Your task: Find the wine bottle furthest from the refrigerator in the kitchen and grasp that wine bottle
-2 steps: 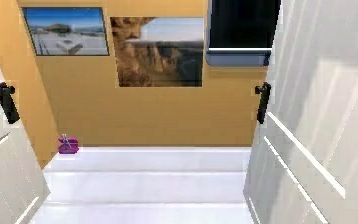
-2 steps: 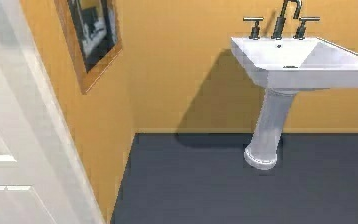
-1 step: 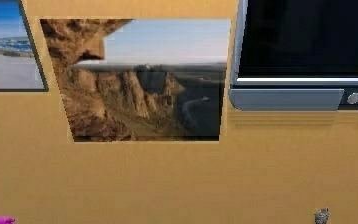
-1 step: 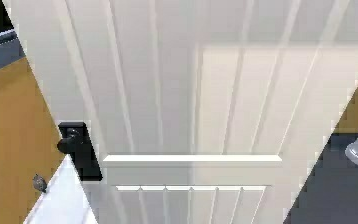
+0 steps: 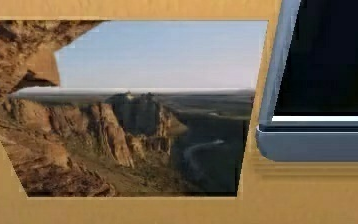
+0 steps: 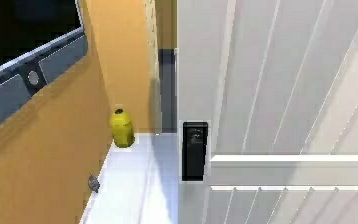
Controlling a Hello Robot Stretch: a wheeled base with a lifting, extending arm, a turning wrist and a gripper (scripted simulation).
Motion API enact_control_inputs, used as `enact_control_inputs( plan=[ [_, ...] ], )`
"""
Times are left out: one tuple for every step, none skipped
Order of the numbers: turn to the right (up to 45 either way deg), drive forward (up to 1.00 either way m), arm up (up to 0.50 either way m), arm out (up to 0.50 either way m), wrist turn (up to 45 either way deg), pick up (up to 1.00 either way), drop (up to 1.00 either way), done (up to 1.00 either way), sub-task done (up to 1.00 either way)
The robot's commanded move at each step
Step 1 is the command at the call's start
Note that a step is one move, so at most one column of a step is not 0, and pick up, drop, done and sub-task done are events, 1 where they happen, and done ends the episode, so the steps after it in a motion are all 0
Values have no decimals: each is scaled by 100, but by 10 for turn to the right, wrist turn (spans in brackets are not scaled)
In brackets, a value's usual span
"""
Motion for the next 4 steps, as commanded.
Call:
enact_control_inputs(
  plan=[
    [420,0,0,0,0,0,0,0,0],
    [0,45,0,0,0,0,0,0,0],
    [60,0,0,0,0,0,0,0,0],
    [0,5,0,0,0,0,0,0,0]
  ],
)
